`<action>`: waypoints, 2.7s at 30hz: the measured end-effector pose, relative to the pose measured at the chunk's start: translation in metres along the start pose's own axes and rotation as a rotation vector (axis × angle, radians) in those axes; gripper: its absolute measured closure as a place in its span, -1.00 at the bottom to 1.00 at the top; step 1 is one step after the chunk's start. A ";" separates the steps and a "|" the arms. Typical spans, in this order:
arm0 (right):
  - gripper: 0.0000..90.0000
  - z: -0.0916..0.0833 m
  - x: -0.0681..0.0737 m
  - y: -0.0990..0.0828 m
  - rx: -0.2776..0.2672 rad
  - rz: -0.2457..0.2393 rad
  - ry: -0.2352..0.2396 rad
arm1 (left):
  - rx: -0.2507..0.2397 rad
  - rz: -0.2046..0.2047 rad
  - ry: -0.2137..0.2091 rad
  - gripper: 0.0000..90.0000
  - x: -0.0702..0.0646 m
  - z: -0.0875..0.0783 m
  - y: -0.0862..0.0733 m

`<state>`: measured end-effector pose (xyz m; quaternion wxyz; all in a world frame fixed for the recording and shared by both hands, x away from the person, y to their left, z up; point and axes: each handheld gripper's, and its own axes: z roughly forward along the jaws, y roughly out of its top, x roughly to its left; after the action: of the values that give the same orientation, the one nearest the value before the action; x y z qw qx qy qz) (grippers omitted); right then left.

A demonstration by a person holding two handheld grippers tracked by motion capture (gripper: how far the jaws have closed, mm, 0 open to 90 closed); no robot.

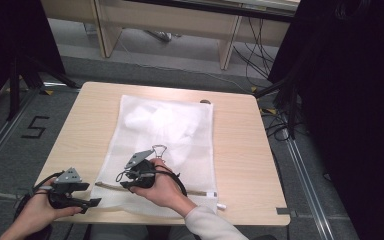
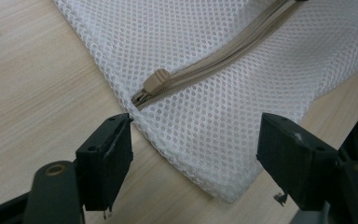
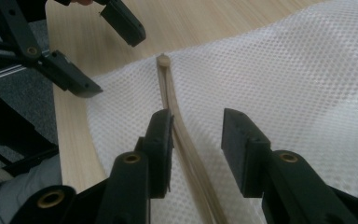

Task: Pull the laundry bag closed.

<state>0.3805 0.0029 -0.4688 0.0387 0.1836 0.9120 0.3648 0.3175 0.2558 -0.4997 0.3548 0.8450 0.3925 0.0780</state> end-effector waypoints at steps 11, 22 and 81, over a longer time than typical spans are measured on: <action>0.56 0.026 0.005 0.017 0.020 0.042 0.034 | -0.001 -0.003 0.002 -0.42 0.001 0.001 0.000; 0.58 0.055 0.015 0.031 0.042 0.042 0.068 | 0.009 0.001 0.004 -0.42 0.001 0.000 0.000; 0.82 0.047 0.018 0.053 0.053 -0.030 0.101 | -0.014 -0.192 -0.025 0.78 0.010 0.013 0.015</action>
<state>0.3899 0.0753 -0.4655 -0.0068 0.1523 0.9247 0.3488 0.3385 0.2493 -0.5005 0.3714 0.8018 0.4668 0.0358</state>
